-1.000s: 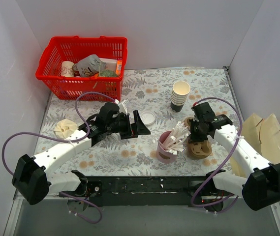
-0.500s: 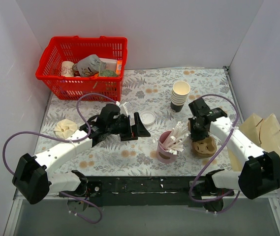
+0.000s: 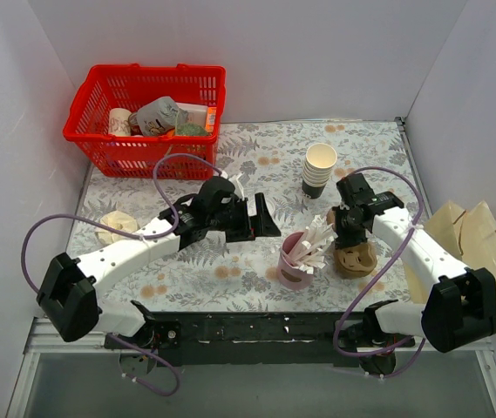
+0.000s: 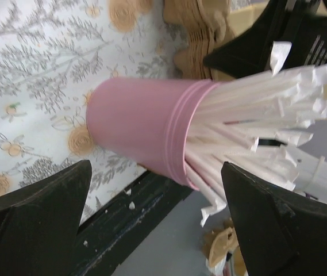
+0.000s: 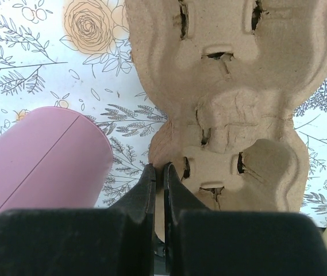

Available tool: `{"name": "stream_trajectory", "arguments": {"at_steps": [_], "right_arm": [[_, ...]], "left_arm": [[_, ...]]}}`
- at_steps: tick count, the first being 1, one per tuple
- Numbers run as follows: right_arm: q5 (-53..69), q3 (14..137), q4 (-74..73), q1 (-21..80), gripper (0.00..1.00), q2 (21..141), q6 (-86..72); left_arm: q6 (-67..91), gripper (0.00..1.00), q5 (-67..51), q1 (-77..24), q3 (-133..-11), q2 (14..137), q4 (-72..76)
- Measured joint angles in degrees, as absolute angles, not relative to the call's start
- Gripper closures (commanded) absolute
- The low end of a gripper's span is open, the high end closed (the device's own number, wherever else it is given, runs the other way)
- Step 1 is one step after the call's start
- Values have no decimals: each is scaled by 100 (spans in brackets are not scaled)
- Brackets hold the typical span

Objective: Pack the takeout coffee

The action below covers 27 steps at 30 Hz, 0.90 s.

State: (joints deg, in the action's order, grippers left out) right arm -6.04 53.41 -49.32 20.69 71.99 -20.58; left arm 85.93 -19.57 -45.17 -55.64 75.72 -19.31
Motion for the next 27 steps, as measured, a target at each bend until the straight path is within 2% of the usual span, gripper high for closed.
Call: {"name": "stream_trajectory", "arguments": {"at_steps": [5,10,17,21,23,24,25,27], "right_arm": [[-537,5234,-4856,2069,99,7131,-2018],[-408,5109,-4720,2069,99,7085,-1966],[-276,5043,-4611,2069,99,7087,-1920],[-263,5041,-4611,2069,99,7087,-1907],[-259,5041,-4611,2064,99,7087,-1890],[-259,5043,-4611,2064,99,7087,-1890],[-261,5043,-4611,2064,99,7087,-1885],[-259,5043,-4611,2064,99,7087,-1881]], "left_arm": [[8357,2,-1588,-4515,-6211,8036,-2010],[7625,4,-2036,-4591,-6576,8737,-1968],[6836,20,-2231,-4851,-6584,8886,-2091],[6580,27,-1774,-5022,-6884,9098,-2316],[6326,41,-1114,-5317,-7389,9491,-2637],[6316,46,-1085,-5330,-7408,9509,-2639],[6274,58,-945,-5393,-7491,9581,-2729],[6230,70,-703,-5513,-7616,9690,-2888]]}}
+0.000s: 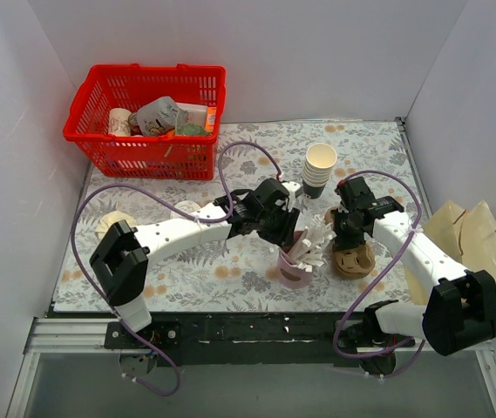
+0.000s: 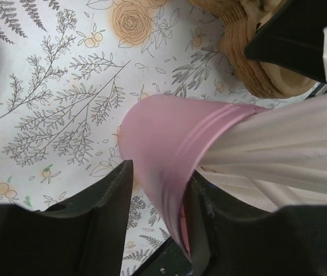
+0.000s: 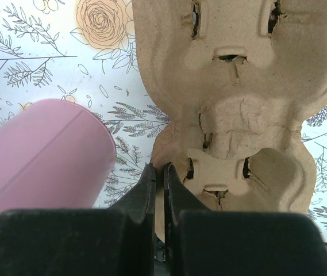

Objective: Pack the takeout coffee

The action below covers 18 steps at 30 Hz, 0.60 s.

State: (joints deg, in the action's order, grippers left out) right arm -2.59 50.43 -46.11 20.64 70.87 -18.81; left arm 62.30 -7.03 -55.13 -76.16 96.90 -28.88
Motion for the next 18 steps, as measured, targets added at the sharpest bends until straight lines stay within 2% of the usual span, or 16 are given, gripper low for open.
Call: {"name": "stream_trajectory", "arguments": {"at_steps": [2,4,5,12,18], "right_arm": [[-257,5041,-4609,2062,99,7087,-1868],[-257,5043,-4611,2062,99,7085,-1861],[-257,5041,-4609,2062,99,7085,-1857],[-266,5041,-4611,2047,99,7017,-1813],[-266,5033,-4604,2018,99,6956,-1787]], "left_arm": [[6191,84,-519,-5612,-7693,9747,-3006],[6167,92,-338,-5675,-7754,9760,-3105],[6123,100,-187,-5697,-7793,9758,-3177],[6246,100,375,-5719,-7970,9577,-3653],[6628,100,1656,-5708,-8991,9539,-4613]]}}
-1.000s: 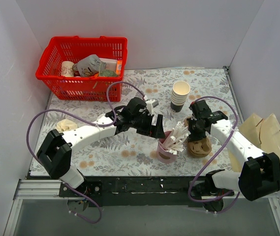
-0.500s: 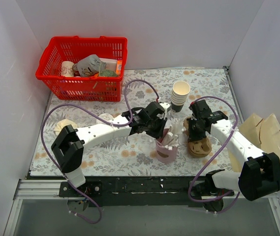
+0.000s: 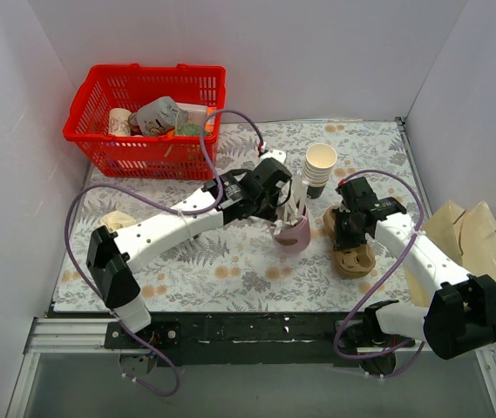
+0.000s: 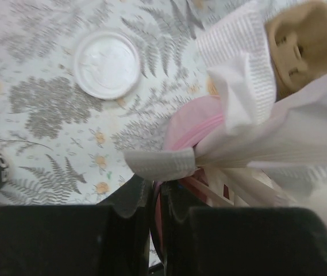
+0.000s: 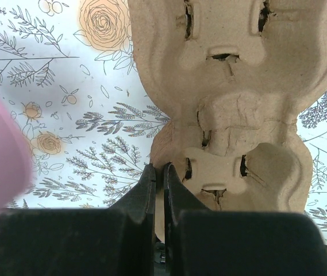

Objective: Pack the takeout coffee

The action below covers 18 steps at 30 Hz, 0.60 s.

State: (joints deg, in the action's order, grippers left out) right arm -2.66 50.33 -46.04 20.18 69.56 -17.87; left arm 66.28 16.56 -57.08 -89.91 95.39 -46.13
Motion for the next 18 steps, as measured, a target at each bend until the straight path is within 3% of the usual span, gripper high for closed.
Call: {"name": "stream_trajectory", "arguments": {"at_steps": [6,15,18], "right_arm": [[-257,4995,-4558,1988,99,6921,-1782],[5,4681,-4189,1970,99,6722,-1817],[58,4582,-4080,1957,99,6643,-1822]], "left_arm": [[7070,100,2471,-5011,-10602,10250,-5485],[7675,100,2954,-3476,-13417,12949,-5874],[7756,100,2961,-3330,-13673,13489,-5817]]}}
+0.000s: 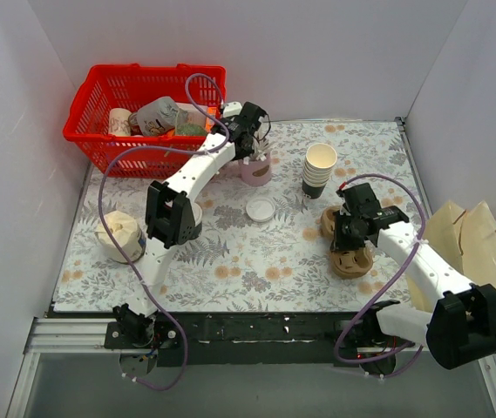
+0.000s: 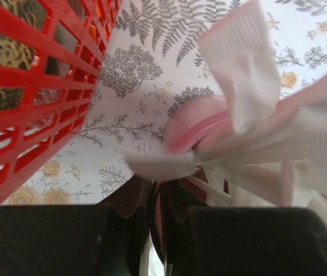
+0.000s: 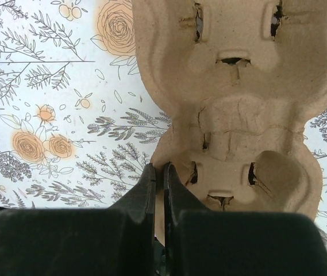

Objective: Pack the takeout coffee

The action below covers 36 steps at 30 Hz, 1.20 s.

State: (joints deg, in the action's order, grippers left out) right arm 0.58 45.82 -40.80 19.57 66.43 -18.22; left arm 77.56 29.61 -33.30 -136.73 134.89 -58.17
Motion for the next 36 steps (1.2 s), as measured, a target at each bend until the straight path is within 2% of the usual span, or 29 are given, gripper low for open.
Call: {"name": "stream_trajectory", "arguments": {"at_steps": [6,10,11,13,14,17,18,20,21,26,36], "right_arm": [[213,4399,-3872,1938,99,6525,-1822],[285,4248,-3734,1920,99,6355,-1824],[285,4235,-3728,1920,99,6329,-1822],[287,4222,-3726,1920,99,6300,-1822],[292,4222,-3726,1920,99,6296,-1822],[298,4222,-3728,1920,99,6294,-1822],[298,4222,-3728,1920,99,6294,-1822],[301,4222,-3730,1920,99,6294,-1822],[298,4222,-3730,1920,99,6294,-1820],[296,4244,-3767,1920,99,6294,-1782],[456,4362,-4045,1925,99,6294,-1691]], "left_arm": [[7787,100,2945,-3236,-13520,13598,-5557],[7784,91,2910,-3218,-13590,13664,-5474],[7784,84,2884,-3212,-13590,13673,-5441],[7791,77,2816,-3201,-13590,13677,-5393],[7791,70,2773,-3192,-13590,13684,-5374],[7795,58,2600,-3146,-13590,13719,-5280],[7773,49,2515,-3129,-13590,13725,-5240],[7728,43,2327,-3138,-13590,13725,-5186],[7736,34,2285,-3166,-13590,13725,-5120],[7671,2,1973,-3229,-13590,13701,-4943],[7671,2,1584,-3328,-13423,13008,-4912]]}}
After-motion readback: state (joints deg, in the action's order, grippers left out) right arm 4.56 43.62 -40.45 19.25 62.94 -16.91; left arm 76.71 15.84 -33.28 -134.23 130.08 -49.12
